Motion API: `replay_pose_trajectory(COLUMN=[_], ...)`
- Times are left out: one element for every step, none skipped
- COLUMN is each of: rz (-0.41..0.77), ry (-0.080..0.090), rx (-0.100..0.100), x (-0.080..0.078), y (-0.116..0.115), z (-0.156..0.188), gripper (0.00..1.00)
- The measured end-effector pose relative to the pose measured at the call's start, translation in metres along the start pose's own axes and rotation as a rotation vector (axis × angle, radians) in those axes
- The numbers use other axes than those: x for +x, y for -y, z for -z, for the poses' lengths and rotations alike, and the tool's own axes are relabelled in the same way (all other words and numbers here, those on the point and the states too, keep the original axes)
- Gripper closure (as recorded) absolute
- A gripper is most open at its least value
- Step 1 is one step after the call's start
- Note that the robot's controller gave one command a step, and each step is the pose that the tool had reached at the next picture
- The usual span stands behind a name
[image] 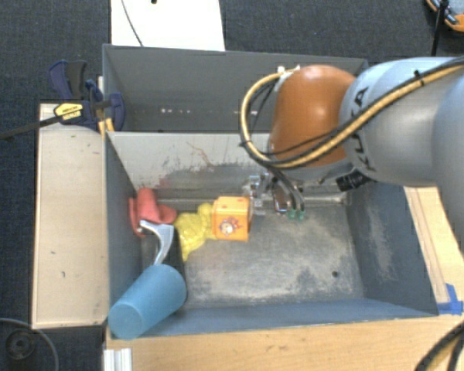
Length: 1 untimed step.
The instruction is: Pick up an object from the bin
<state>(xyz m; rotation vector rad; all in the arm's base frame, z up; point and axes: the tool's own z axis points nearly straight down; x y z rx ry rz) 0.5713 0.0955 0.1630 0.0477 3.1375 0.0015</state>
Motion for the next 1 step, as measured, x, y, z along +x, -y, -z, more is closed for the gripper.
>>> replay_pose_trajectory(rz=[-0.033], ry=[-0.001], rx=[0.000], x=[0.0166], y=[-0.0311], z=[0.1005], gripper=[1.00])
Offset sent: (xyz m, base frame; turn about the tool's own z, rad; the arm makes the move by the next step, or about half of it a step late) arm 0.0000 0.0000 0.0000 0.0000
